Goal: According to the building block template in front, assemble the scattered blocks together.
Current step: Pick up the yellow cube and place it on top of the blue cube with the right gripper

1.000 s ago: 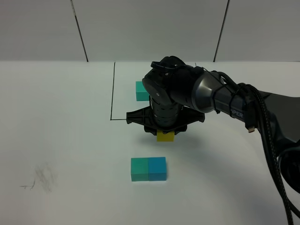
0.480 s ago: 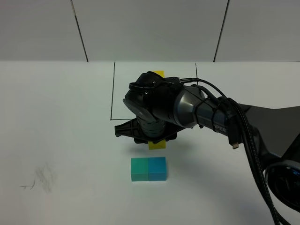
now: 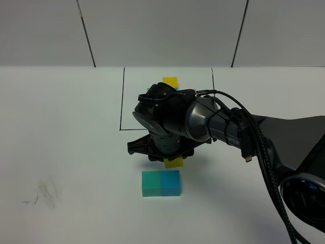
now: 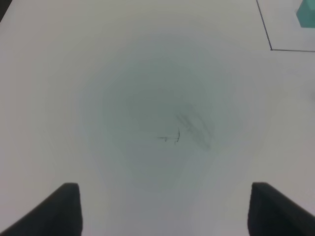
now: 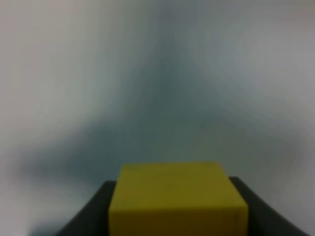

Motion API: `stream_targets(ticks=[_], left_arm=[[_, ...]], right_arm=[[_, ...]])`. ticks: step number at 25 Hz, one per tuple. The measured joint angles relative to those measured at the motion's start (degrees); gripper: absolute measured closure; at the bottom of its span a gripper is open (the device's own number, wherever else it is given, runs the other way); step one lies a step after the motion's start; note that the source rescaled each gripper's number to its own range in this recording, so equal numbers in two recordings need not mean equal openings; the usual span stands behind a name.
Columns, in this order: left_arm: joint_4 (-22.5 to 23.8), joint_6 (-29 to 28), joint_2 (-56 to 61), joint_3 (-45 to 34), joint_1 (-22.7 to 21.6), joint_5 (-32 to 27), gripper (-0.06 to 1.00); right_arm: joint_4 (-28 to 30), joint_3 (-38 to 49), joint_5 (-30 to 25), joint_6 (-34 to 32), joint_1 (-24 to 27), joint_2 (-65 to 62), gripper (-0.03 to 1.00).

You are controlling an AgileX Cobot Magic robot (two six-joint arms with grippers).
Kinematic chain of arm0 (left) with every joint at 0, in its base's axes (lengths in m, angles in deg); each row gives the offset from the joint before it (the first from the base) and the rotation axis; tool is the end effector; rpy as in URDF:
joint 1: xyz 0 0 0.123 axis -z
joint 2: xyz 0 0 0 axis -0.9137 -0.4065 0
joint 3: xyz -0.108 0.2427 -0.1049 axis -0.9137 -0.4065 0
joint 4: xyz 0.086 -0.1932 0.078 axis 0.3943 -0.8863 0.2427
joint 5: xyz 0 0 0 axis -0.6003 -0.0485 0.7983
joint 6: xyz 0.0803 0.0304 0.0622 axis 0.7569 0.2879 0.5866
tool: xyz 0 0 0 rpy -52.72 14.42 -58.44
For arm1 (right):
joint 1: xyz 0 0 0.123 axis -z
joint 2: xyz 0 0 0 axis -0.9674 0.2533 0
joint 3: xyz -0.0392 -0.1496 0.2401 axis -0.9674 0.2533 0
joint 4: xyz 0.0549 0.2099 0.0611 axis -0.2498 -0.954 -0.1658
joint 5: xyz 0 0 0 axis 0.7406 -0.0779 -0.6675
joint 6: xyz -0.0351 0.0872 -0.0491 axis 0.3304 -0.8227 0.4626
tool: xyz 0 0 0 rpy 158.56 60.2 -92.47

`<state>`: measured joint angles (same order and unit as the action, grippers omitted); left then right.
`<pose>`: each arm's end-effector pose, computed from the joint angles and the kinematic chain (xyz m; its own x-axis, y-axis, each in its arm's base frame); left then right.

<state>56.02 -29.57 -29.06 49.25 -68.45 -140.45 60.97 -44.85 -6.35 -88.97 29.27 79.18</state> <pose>-0.0171 0.0004 0.2584 -0.4505 -0.0484 -0.8915 -0.0645 0.9977 -0.0216 0.3230 0.2946 0.1471 -0.9545 -0.0633 -0.2915 -0.0379 0.9951 -0.0919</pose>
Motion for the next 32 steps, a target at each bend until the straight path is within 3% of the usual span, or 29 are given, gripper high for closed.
stream_targets(ticks=[32], left_arm=[[0.0, 0.0, 0.0, 0.0, 0.0, 0.0, 0.42]], right_arm=[[-2.63, 0.0, 1.11, -0.07, -0.11, 3.84, 0.7]])
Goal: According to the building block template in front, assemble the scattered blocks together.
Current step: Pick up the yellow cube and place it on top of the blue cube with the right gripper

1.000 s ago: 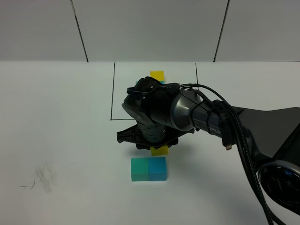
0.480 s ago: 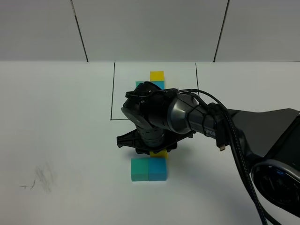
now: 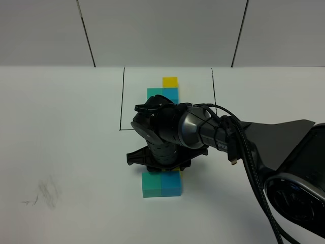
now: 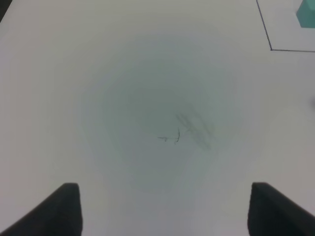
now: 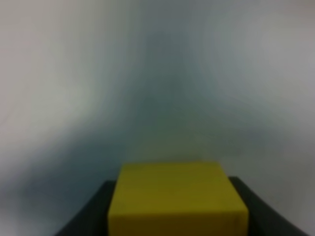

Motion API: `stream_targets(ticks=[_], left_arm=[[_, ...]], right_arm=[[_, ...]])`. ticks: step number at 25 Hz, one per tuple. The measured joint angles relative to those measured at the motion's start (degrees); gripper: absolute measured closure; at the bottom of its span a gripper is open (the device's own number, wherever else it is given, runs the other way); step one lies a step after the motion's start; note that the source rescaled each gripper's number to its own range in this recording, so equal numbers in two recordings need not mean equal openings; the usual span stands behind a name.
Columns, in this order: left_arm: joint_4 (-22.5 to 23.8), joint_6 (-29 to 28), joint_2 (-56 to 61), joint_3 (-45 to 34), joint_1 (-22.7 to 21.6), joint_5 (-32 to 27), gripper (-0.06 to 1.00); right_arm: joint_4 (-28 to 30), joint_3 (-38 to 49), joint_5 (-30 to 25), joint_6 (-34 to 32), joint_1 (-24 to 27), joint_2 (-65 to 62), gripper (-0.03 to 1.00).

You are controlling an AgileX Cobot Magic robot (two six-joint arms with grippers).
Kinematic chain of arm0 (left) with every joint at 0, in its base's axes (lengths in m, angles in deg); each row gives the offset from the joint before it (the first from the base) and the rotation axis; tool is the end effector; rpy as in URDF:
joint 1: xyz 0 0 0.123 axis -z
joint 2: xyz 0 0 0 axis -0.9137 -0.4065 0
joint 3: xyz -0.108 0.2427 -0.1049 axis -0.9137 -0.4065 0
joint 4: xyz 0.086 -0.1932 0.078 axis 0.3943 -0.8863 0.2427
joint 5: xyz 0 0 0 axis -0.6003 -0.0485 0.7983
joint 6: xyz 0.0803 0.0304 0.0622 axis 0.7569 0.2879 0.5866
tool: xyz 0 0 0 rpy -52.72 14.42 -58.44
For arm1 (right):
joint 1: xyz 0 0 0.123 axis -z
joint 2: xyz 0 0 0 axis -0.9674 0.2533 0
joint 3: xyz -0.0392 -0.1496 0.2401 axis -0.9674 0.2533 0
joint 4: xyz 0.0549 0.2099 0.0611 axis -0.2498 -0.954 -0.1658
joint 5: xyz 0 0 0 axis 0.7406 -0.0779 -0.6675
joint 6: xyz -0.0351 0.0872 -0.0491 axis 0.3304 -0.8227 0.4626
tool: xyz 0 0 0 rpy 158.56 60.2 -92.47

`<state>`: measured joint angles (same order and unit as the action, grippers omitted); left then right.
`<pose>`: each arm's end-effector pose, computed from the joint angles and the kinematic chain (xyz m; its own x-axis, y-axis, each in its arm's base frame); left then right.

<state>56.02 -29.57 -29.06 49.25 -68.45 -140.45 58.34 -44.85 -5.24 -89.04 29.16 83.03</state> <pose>-0.0171 0.0004 0.2584 -0.4505 -0.0484 -0.8915 -0.0645 0.9977 -0.0216 0.3208 0.2996 0.1168 -0.9722 -0.0502 -0.2286 -0.0292 0.9951 -0.0942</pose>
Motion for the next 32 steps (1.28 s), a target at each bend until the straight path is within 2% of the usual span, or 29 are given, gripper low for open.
stream_targets(ticks=[18, 32], left_arm=[[0.0, -0.02, 0.0, 0.0, 0.0, 0.0, 0.42], [0.0, -0.14, 0.0, 0.0, 0.0, 0.0, 0.42]], right_arm=[[-1.49, -0.47, 1.1, 0.12, 0.0, 0.45, 0.7], [-1.78, -0.47, 1.34, 3.59, 0.0, 0.45, 0.7]])
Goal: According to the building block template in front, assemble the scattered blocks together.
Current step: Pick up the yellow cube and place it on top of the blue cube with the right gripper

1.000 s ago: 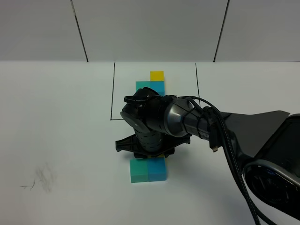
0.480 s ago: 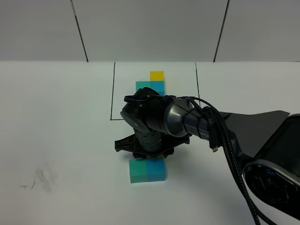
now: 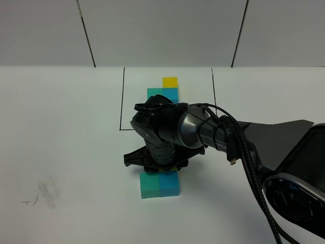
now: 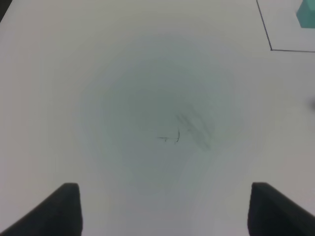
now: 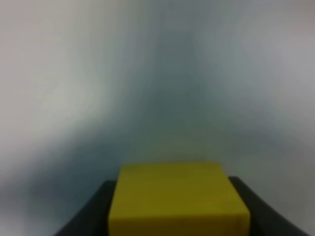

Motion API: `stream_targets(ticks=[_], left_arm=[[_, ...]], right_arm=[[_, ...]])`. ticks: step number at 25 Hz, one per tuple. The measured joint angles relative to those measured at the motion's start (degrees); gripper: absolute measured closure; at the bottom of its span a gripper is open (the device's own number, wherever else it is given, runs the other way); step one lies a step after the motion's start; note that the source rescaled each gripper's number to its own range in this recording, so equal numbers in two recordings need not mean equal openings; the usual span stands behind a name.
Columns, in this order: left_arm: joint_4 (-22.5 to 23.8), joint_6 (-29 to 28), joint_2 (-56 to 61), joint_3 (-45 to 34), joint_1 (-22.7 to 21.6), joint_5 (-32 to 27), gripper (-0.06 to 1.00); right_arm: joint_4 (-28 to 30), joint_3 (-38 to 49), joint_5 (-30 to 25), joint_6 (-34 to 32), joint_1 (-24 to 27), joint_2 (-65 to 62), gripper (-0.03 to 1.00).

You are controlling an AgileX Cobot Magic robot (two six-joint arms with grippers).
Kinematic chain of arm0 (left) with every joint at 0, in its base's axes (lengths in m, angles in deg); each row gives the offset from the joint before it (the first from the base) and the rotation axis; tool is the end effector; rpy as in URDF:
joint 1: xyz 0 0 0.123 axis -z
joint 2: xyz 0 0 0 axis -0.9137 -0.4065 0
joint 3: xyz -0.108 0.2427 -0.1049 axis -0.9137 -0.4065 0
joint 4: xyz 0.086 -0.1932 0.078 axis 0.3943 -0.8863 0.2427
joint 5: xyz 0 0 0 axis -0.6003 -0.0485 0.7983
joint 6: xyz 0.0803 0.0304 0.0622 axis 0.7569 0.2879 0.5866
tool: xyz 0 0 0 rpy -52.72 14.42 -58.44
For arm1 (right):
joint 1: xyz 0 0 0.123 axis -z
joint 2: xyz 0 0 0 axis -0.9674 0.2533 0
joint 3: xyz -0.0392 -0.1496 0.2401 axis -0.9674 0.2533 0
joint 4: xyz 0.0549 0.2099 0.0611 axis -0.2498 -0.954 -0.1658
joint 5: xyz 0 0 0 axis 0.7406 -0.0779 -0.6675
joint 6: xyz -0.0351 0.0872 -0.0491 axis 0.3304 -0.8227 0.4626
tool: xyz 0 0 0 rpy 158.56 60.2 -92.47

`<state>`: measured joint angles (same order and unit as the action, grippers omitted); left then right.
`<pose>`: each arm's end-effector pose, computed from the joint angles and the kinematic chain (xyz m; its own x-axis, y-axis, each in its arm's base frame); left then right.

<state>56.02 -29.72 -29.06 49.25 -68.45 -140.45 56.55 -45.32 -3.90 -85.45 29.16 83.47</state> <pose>-0.0171 0.0004 0.2584 -0.4503 -0.0510 -0.8914 -0.0657 0.9976 -0.0239 0.3212 0.3043 0.1148 -0.9708 -0.0946 -0.2205 -0.0809 0.9942 -0.0705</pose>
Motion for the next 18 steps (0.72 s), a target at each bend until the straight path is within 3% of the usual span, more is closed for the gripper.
stream_targets(ticks=[9, 18], left_arm=[[0.0, 0.05, 0.0, 0.0, 0.0, 0.0, 0.42], [0.0, 0.05, 0.0, 0.0, 0.0, 0.0, 0.42]], right_arm=[[-1.11, -0.05, 0.12, 1.2, 0.0, 0.06, 0.67], [-1.82, -0.05, 1.64, 4.89, 0.0, -0.17, 0.28]])
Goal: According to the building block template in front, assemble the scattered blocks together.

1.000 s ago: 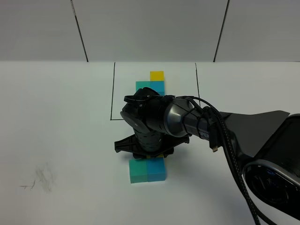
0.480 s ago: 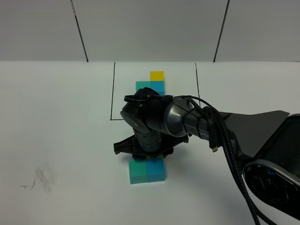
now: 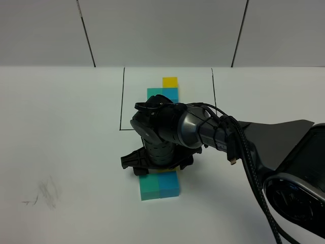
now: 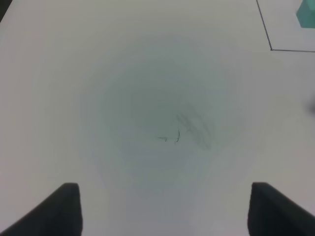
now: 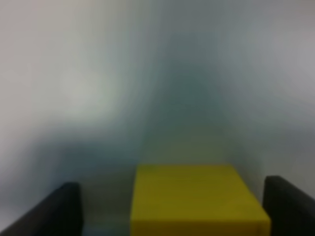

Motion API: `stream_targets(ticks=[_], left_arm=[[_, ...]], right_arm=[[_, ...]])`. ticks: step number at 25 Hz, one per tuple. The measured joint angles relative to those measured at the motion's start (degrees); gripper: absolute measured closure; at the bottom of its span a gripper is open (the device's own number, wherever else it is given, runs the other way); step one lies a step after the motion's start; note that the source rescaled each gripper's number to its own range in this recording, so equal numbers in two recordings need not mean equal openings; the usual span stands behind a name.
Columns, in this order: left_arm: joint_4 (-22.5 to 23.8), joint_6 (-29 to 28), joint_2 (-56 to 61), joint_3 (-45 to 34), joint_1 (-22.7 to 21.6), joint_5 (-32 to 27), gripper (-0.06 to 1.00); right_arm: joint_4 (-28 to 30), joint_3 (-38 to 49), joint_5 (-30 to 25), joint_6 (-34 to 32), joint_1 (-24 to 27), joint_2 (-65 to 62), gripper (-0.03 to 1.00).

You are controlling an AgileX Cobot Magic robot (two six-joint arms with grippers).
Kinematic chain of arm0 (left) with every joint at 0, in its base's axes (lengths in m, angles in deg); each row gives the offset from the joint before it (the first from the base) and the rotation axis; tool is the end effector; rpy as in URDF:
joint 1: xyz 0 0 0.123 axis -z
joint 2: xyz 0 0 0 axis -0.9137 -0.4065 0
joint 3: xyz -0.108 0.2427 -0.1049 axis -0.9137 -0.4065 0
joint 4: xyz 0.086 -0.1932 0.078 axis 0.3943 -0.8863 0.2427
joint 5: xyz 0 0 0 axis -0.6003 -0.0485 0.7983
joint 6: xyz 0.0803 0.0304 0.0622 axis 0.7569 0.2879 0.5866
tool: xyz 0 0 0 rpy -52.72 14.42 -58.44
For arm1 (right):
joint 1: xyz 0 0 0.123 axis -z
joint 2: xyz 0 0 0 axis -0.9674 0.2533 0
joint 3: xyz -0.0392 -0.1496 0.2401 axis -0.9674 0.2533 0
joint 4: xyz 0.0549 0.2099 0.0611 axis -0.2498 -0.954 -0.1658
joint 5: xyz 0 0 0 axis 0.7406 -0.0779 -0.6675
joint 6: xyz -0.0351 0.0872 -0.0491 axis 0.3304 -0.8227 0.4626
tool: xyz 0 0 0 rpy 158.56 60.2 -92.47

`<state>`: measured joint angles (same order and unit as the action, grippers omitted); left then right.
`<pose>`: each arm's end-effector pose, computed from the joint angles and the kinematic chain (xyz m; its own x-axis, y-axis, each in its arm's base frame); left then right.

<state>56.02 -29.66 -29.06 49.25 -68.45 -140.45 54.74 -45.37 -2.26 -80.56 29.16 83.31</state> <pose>-0.0171 0.0004 0.2584 -0.4504 -0.0500 -0.8914 -0.0652 0.9976 -0.0230 0.3209 0.3085 0.1160 -0.9620 -0.1604 -0.2208 -0.1541 0.9870 -0.0455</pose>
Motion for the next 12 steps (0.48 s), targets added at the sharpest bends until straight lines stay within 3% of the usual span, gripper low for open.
stream_targets(ticks=[7, 12], left_arm=[[0.0, 0.0, 0.0, 0.0, 0.0, 0.0, 0.42], [0.0, 0.0, 0.0, 0.0, 0.0, 0.0, 0.42]], right_arm=[[1.25, 0.05, 1.0, 1.0, 0.0, -3.03, 0.17], [11.36, 0.05, 1.48, 0.94, 0.0, -9.97, 0.17]])
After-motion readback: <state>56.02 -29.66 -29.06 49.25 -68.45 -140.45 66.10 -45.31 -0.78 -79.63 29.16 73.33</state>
